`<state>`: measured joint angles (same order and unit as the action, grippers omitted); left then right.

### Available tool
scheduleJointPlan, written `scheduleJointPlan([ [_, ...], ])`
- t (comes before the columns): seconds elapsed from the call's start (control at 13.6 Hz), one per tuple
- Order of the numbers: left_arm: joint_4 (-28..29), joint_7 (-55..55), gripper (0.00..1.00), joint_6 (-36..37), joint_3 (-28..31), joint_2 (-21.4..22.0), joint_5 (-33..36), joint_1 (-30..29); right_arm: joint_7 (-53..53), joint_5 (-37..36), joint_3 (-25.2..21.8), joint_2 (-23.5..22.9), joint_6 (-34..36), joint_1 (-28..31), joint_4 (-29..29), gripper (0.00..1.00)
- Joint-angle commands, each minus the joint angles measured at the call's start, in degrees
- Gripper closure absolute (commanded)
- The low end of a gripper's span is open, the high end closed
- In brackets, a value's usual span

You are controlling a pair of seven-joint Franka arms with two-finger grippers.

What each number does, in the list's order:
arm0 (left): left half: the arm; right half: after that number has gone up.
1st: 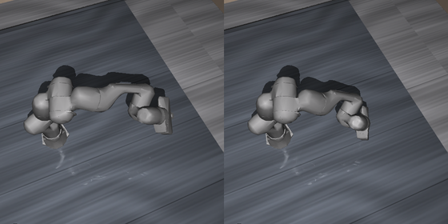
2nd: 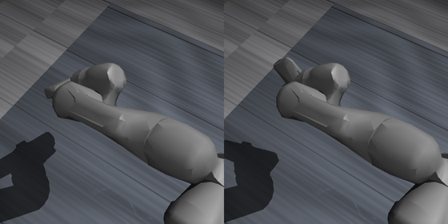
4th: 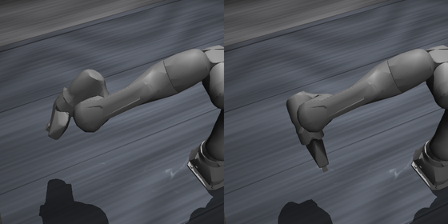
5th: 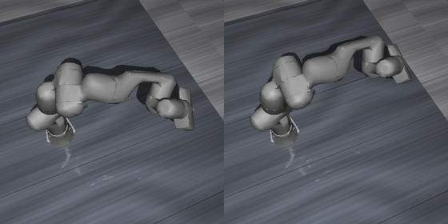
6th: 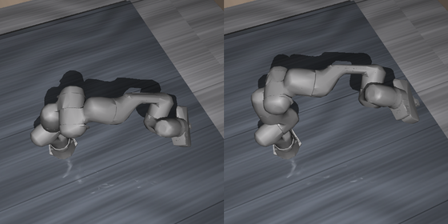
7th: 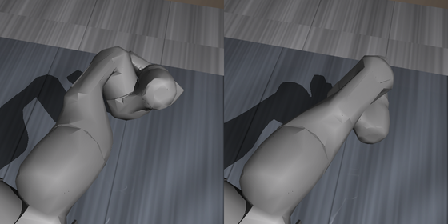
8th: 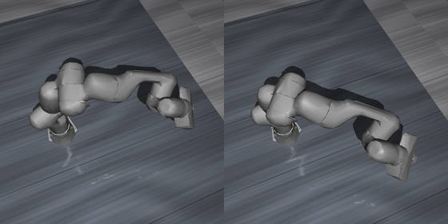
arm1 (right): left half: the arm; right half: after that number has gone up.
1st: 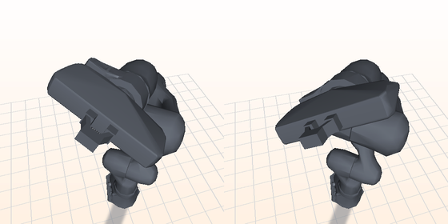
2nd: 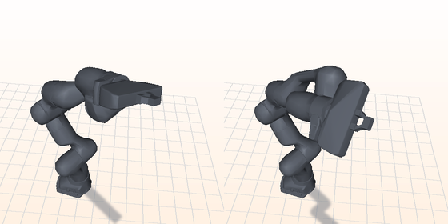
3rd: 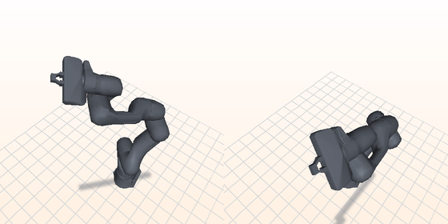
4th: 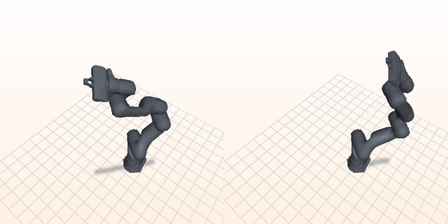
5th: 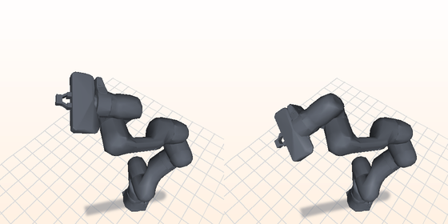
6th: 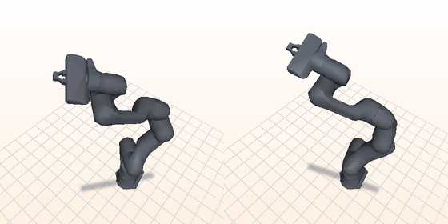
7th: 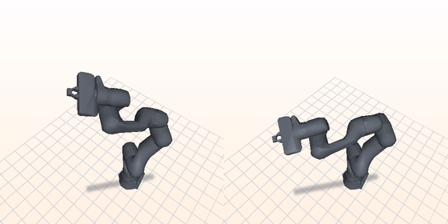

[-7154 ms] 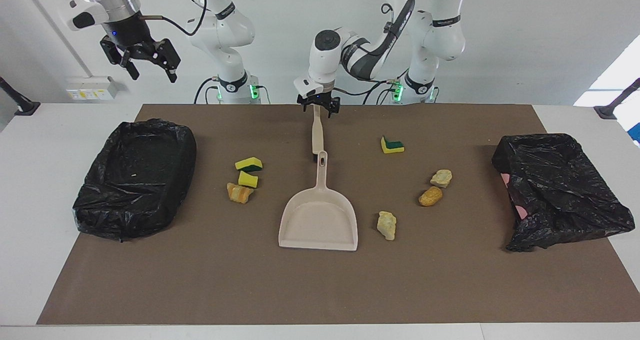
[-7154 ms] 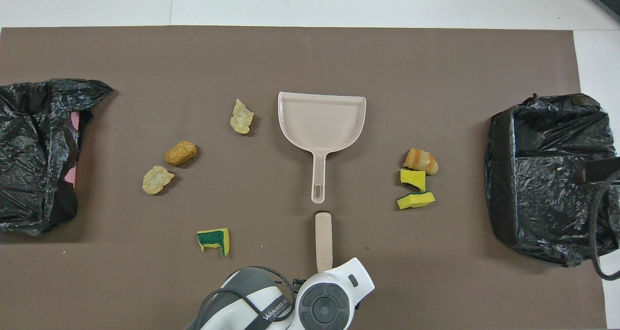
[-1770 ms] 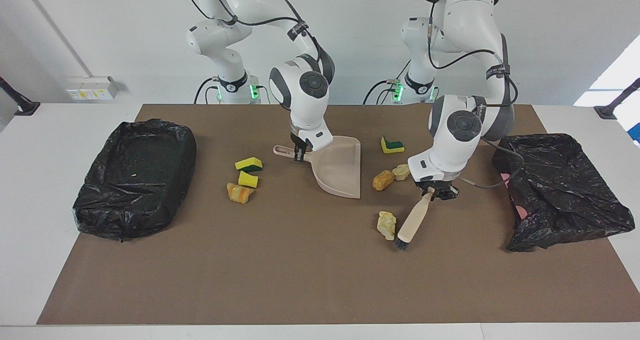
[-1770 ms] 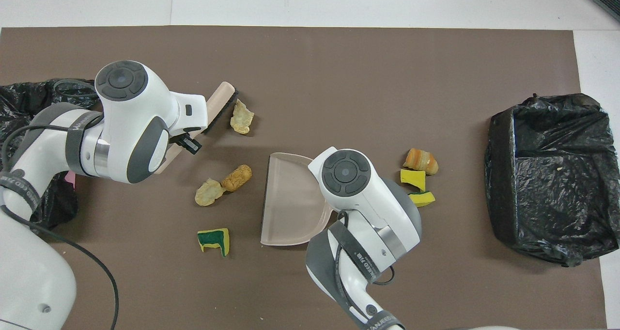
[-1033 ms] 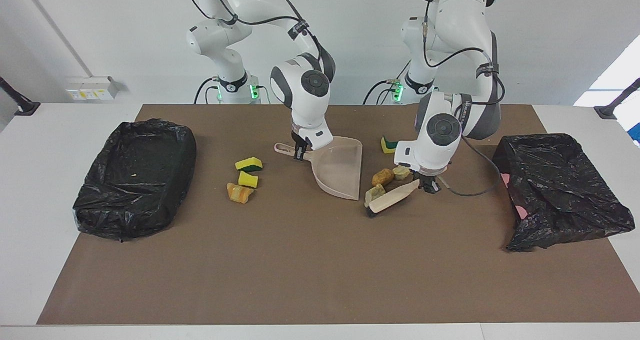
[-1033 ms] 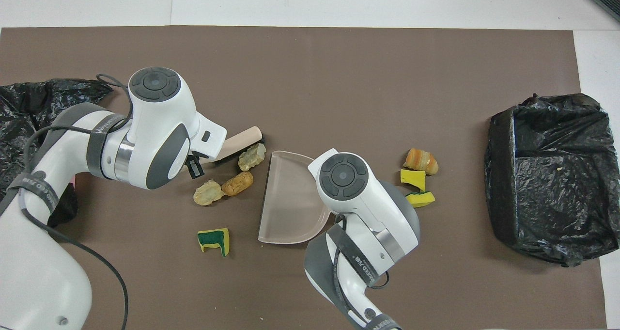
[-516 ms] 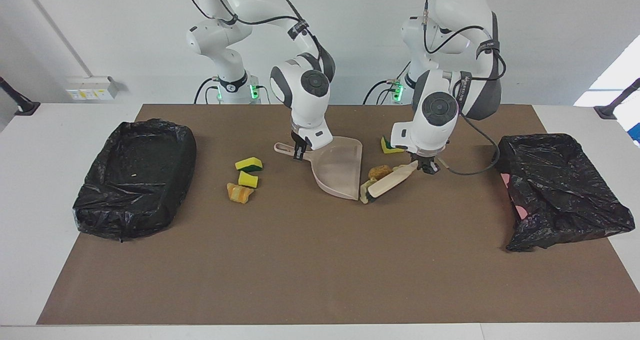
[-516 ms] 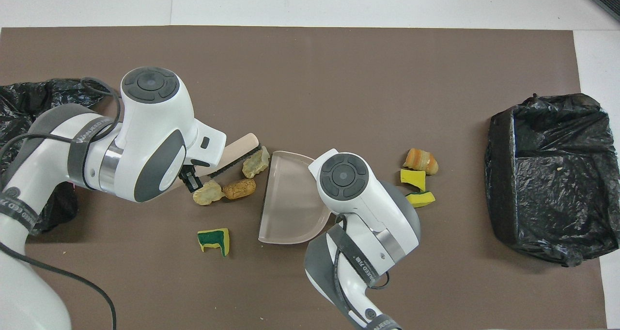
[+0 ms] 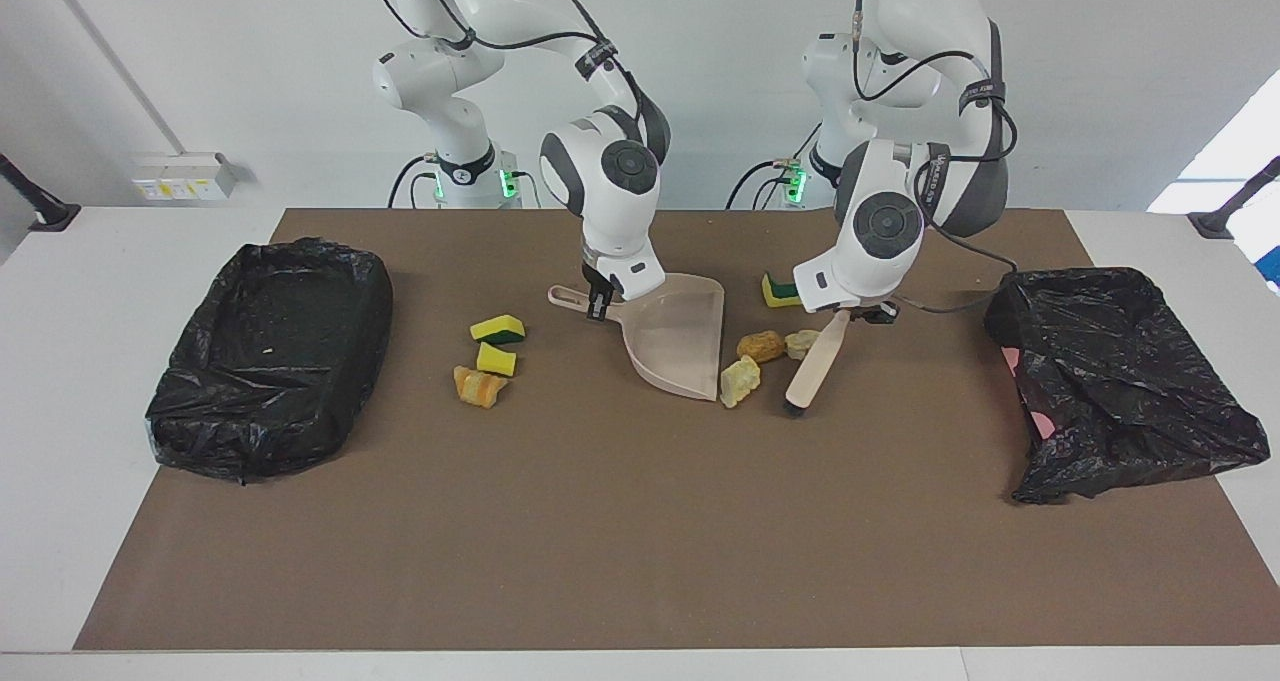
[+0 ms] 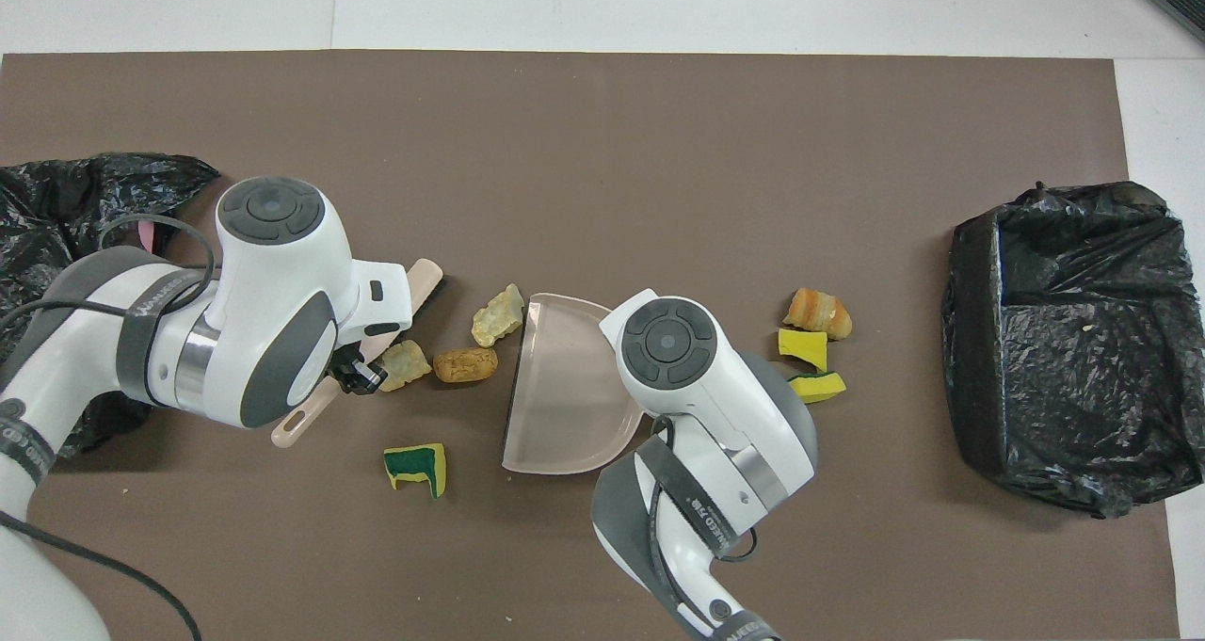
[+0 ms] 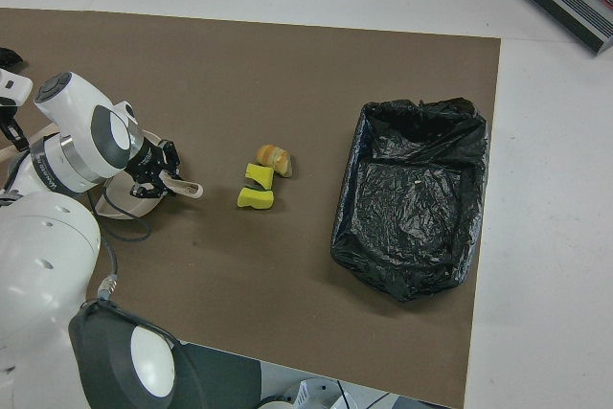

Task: Sweep and dump trash in bin
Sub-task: 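Sweep the bread chunks into the dustpan with the left gripper's brush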

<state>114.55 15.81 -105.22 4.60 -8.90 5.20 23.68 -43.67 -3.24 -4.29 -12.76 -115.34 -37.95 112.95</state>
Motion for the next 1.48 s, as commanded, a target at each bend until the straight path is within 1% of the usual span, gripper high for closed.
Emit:
scheduleJointPlan([
  [0.0, 10.24, -0.44, 1.0, -8.59, -0.38, 6.43, 0.95, -0.3, 0.95, -0.97, 0.07, 1.24, 0.38, 0.16, 1.66, 1.0],
  [0.15, 10.34, 1.4, 1.0, -8.33, -0.99, 6.61, 0.86, 1.27, 0.95, -0.97, 0.07, 1.24, 0.46, 0.16, 1.66, 1.0],
  [0.3, 11.3, 2.81, 1.0, -8.25, -1.08, 7.57, -0.62, 5.66, 0.95, -0.97, 0.07, 1.24, 0.46, 0.16, 1.66, 1.0],
  [0.52, 12.19, 6.59, 1.0, -7.02, -1.08, 8.98, -6.59, 12.25, 0.95, -0.97, 0.07, 1.33, 0.64, 0.16, 1.66, 1.0],
  [0.59, 11.75, 6.08, 1.0, -5.54, -1.0, 9.33, -8.0, 14.79, 0.95, -0.97, 0.07, 1.33, 0.64, 0.07, 1.66, 1.0],
  [0.66, 11.49, 5.38, 1.0, -4.39, -0.82, 9.42, -8.54, 15.95, 0.95, -0.97, 0.07, 1.33, 0.64, 0.16, 1.66, 1.0],
  [0.89, 10.52, 1.6, 1.0, -3.5, -0.47, 9.51, -8.54, 15.26, 0.87, -0.97, 0.15, 1.33, 0.64, 0.16, 1.66, 1.0],
  [1.03, 9.21, -3.21, 1.0, -0.53, -0.21, 10.12, -8.54, 13.51, 0.61, -1.06, 0.15, 1.24, 0.55, 0.16, 1.66, 1.0],
  [1.25, 8.23, -10.95, 1.0, 3.6, -0.12, 12.75, -7.67, 9.3, 0.25, -1.06, 0.07, 1.24, 0.55, 0.16, 1.66, 1.0],
  [1.33, 8.32, -12.81, 1.0, 5.53, -0.12, 14.33, -6.71, 7.02, 0.25, -1.06, 0.07, 1.24, 0.55, 0.16, 1.57, 1.0],
  [1.4, 8.41, -14.13, 1.0, 8.69, -0.12, 15.22, -6.26, 5.95, 0.34, -1.06, 0.07, 1.16, 0.29, 0.16, 1.39, 1.0],
])
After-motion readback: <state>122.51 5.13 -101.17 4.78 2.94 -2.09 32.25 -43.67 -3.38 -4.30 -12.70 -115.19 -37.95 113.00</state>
